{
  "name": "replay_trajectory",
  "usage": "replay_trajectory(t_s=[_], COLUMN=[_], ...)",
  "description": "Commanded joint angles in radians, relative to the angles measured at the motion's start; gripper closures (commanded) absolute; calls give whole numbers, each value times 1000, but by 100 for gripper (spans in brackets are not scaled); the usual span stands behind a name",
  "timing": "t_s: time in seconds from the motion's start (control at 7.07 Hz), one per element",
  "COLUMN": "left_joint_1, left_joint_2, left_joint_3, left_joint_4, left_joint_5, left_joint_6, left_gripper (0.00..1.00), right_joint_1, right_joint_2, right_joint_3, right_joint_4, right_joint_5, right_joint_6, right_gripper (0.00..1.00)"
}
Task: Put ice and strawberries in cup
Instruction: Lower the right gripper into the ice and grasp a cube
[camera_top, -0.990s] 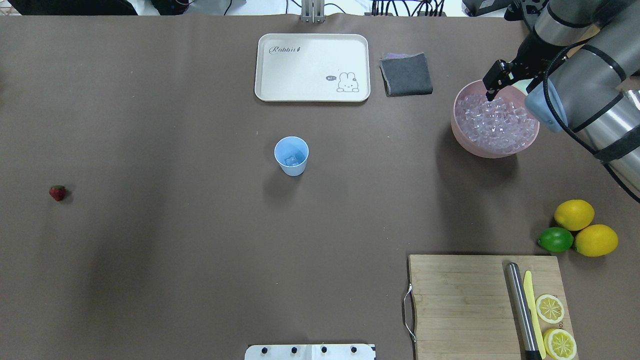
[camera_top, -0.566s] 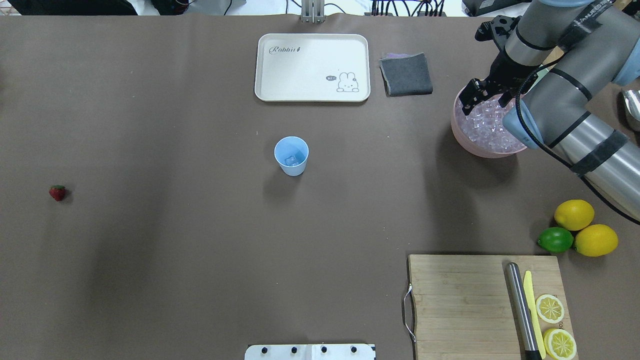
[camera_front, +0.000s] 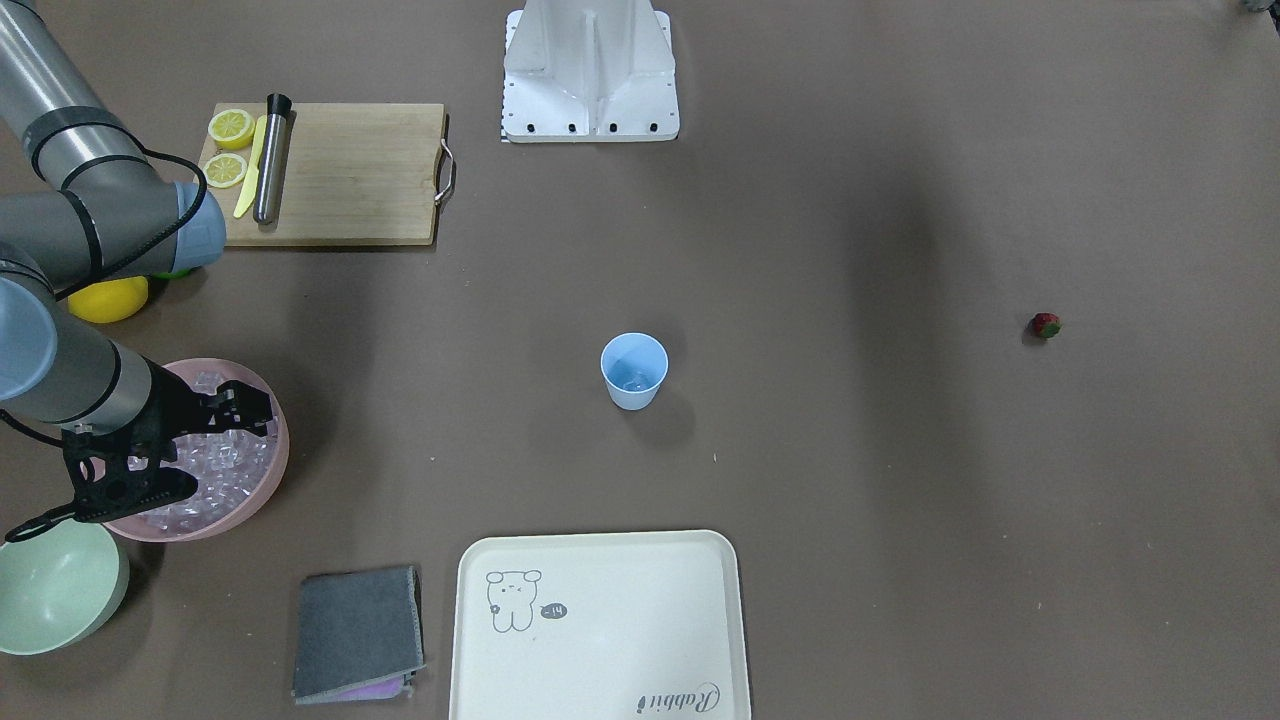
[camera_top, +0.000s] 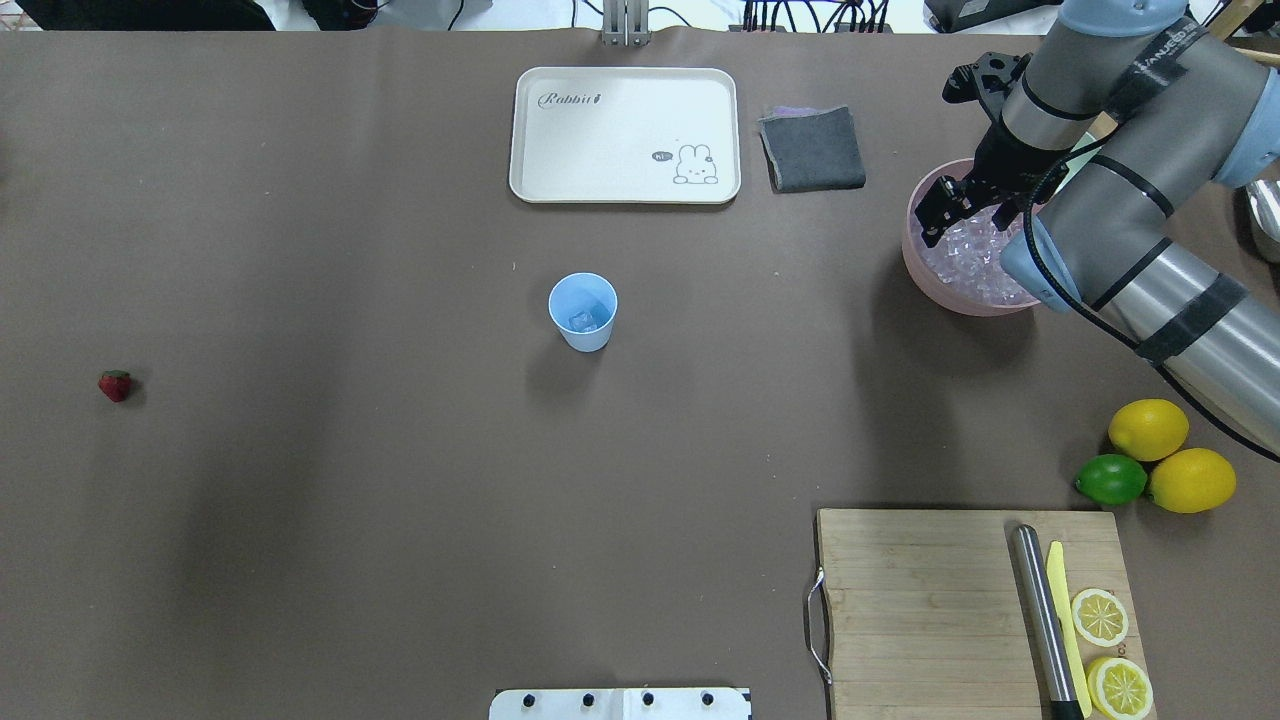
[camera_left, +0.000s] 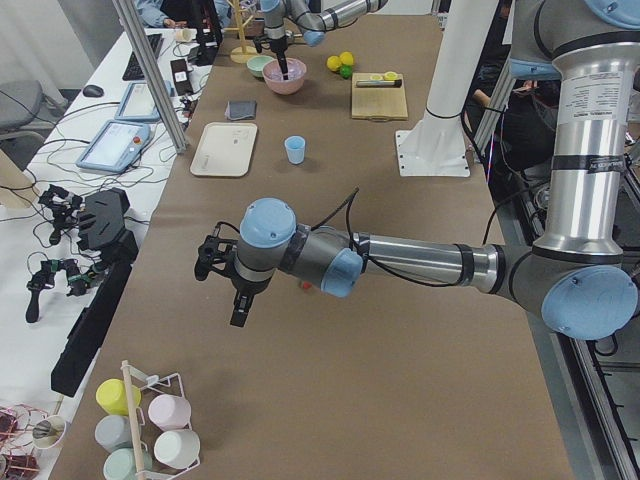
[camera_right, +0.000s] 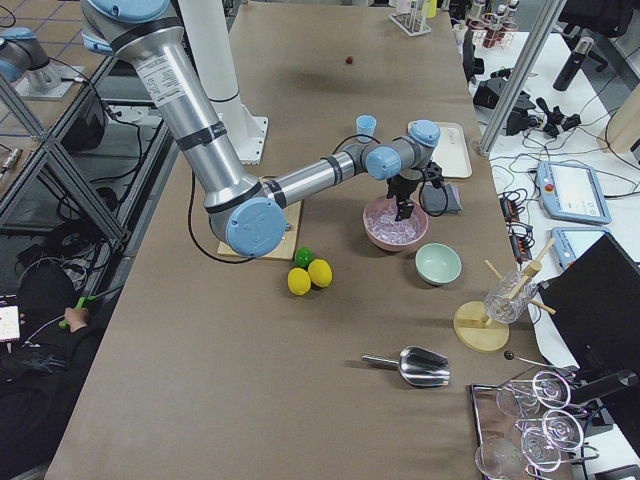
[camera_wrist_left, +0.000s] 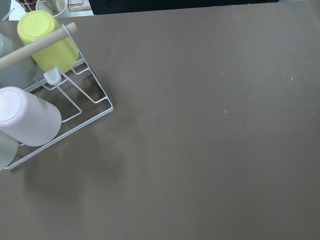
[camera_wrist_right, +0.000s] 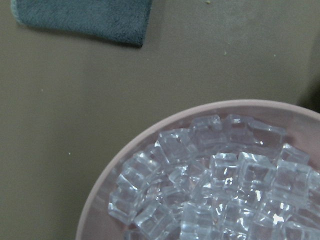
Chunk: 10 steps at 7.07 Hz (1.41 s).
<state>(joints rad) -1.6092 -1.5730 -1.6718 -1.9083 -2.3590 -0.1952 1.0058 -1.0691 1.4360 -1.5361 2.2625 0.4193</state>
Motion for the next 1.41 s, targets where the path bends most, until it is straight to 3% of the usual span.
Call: replay_trajectory(t_s=[0.0,0.42,0.57,0.99,1.27], left_joint_1=[0,0,0,0,0], left_joint_2=[1,2,4,2,2], left_joint_3=[-3,-3,-3,-2,-2], left_joint_4=[0,0,-2,-2,-2], left_joint_5=[-3,-5,-6,-6,-6], left_joint_6=[0,0,0,0,0], left_gripper=[2,2,2,2,2], right_joint_1=[-12,-38,-38,-19,0], right_joint_2=[-8,-15,-23,-15,-9], right_joint_3=[-12,-29,-28,-26,-20], right_joint_4=[-1,1,1,-4,-9], right_joint_5=[-3,0,2,8,34], right_joint_6=[-1,9,7,-5,-25], right_gripper=[4,8,21,100,100])
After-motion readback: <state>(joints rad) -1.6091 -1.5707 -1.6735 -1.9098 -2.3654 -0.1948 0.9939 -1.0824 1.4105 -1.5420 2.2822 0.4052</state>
